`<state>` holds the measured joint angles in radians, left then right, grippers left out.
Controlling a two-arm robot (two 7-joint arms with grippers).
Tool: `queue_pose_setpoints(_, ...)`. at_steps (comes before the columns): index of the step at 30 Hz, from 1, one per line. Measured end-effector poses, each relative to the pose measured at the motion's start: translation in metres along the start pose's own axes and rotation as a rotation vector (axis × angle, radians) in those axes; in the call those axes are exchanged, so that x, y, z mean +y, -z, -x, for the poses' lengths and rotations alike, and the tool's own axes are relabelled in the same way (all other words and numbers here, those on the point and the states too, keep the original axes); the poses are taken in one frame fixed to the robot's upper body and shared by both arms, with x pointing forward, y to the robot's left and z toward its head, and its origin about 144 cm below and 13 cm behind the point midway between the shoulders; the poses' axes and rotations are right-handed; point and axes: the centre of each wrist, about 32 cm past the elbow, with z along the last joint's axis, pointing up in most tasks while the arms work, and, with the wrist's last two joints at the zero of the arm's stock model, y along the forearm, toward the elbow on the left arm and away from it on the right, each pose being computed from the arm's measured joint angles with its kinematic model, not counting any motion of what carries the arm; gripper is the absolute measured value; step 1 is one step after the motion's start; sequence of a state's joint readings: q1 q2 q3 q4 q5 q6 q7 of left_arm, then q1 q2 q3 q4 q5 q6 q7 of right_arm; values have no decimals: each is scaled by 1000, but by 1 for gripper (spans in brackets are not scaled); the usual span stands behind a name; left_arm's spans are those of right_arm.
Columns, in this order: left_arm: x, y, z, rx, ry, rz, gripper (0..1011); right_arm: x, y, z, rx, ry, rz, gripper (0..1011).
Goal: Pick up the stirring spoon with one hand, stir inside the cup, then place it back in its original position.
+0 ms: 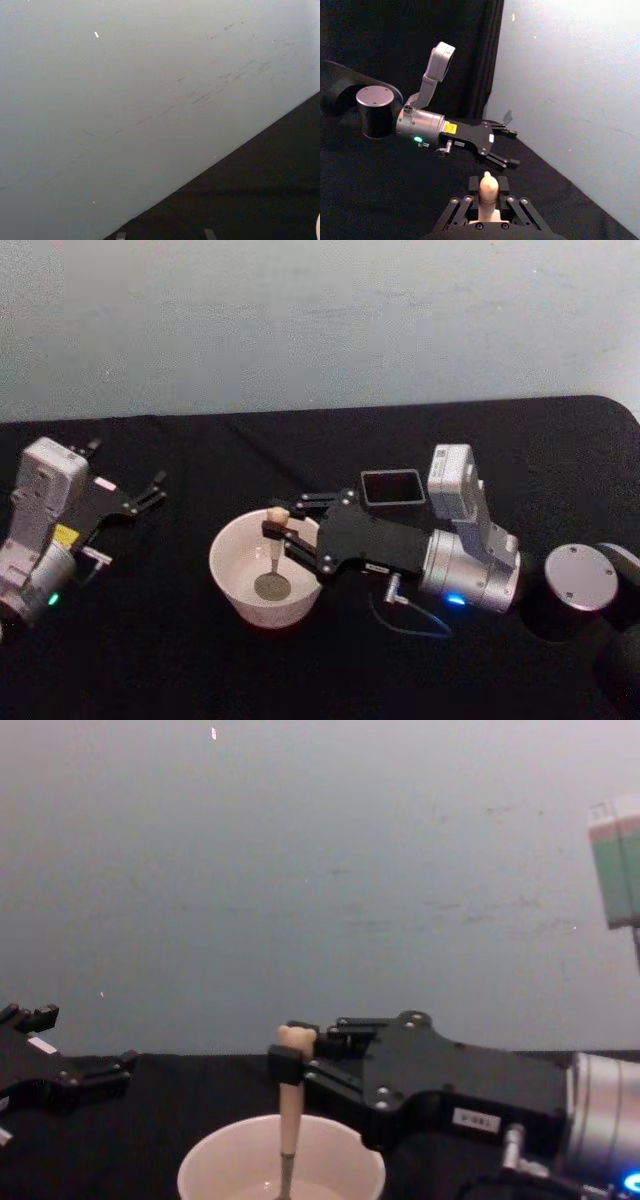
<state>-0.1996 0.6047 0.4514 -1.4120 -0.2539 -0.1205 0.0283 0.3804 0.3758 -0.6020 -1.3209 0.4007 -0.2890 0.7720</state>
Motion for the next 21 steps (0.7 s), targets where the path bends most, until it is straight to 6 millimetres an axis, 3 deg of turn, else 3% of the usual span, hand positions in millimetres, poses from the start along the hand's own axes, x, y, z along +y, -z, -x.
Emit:
queue_pose_setpoints(12, 0, 0, 0, 0, 0, 0, 1001, 20, 5, -10, -6, 37, -1, 214)
queue_pose_setpoints(21, 0, 0, 0, 0, 0, 0, 1001, 19, 8, -18, -17, 78, 12, 214)
